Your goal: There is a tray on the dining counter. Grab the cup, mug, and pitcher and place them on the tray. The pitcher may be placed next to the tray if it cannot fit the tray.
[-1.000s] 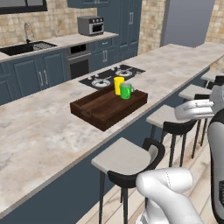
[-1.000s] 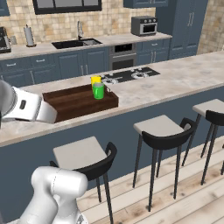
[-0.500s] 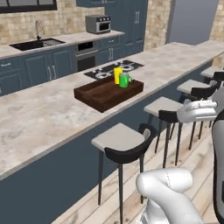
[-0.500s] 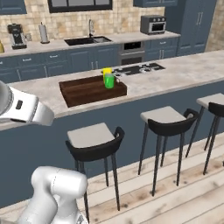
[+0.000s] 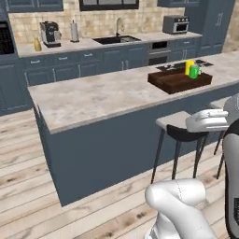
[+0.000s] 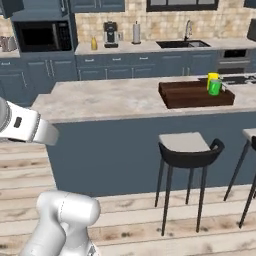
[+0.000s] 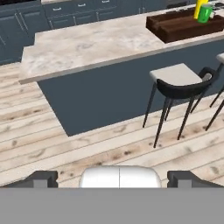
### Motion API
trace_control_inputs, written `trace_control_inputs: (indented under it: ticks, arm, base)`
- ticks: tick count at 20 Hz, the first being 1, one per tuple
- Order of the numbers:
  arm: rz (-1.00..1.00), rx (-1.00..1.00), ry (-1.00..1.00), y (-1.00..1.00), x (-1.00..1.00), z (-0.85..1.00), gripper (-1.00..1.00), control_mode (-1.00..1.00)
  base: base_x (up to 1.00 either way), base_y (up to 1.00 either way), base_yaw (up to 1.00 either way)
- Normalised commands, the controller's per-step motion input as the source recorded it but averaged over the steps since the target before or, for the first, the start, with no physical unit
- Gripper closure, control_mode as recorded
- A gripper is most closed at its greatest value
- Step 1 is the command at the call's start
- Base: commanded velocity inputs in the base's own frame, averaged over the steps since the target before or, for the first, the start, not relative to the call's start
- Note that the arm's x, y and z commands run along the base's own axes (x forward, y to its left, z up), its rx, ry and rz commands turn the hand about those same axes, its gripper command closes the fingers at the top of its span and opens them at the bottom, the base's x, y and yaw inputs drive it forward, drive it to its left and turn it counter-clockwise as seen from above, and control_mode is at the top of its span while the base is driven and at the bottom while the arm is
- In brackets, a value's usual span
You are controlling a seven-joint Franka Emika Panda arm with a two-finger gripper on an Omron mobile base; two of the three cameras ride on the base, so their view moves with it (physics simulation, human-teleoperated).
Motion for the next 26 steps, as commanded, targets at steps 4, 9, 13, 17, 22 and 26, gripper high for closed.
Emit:
trace_control_inputs:
  ticks: [4, 9, 13, 17, 22, 26]
  arm:
    - [0.0, 0.0, 0.0, 0.0, 0.0, 0.0, -1.0, 1.0]
    - [0.0, 0.0, 0.0, 0.0, 0.0, 0.0, -1.0, 1.0]
    - [0.0, 0.0, 0.0, 0.0, 0.0, 0.0, -1.0, 1.0]
    - [0.0, 0.0, 0.0, 0.0, 0.0, 0.0, -1.0, 1.0]
    - [0.0, 0.0, 0.0, 0.0, 0.0, 0.0, -1.0, 1.0]
    - [0.0, 0.0, 0.0, 0.0, 0.0, 0.0, -1.0, 1.0]
  base:
    - [-0.89, 1.0, 0.42]
    - [-0.25, 1.0, 0.11]
    - [-0.02, 1.0, 0.03]
    - [0.01, 1.0, 0.27]
    - [0.17, 1.0, 0.51]
    - [0.72, 0.96, 0.28]
